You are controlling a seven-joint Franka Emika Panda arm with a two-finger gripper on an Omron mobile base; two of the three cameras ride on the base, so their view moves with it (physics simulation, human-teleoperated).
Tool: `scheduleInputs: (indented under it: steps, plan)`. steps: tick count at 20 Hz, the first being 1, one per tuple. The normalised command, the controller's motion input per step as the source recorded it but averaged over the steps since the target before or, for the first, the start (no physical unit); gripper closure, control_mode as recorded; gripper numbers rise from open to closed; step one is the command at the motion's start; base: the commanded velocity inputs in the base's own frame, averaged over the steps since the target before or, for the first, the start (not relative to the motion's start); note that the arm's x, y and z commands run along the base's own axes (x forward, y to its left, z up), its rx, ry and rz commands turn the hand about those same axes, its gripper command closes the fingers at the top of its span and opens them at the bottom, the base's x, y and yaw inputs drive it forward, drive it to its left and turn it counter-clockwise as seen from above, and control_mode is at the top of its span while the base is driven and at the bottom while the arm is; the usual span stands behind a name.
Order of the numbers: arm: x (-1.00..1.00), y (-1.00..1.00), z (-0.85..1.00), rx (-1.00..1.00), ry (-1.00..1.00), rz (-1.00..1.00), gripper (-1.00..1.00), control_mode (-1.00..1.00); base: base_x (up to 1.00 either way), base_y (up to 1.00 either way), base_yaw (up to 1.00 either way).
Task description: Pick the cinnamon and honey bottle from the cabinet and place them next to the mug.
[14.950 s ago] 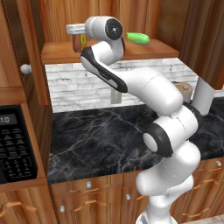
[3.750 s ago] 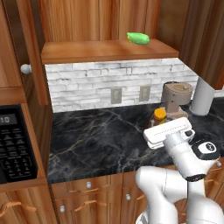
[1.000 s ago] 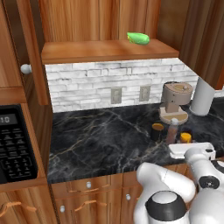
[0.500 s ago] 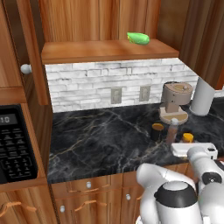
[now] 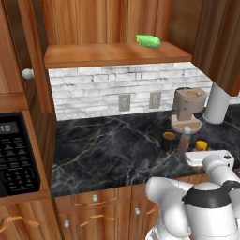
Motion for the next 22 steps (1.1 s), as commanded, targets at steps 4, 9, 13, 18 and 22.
scheduleInputs:
  steps: [4, 9, 13, 18, 22]
  plan:
    - [0.0, 0.54, -0.15, 0.11, 0.0, 0.09, 1.0, -1.0, 0.0, 0.0, 0.0]
    - [0.19, 0.65, -0.09, 0.05, 0.0, 0.05, 1.0, -1.0, 0.0, 0.0, 0.0]
    - [0.39, 0.51, -0.01, 0.0, 0.0, 0.02, 1.0, -1.0, 0.0, 0.0, 0.0]
    - [0.49, 0.25, -0.02, 0.0, -0.03, 0.03, 1.0, -1.0, 0.0, 0.0, 0.0]
    - [0.37, 0.05, -0.12, 0.04, -0.14, 0.06, 1.0, -1.0, 0.0, 0.0, 0.0]
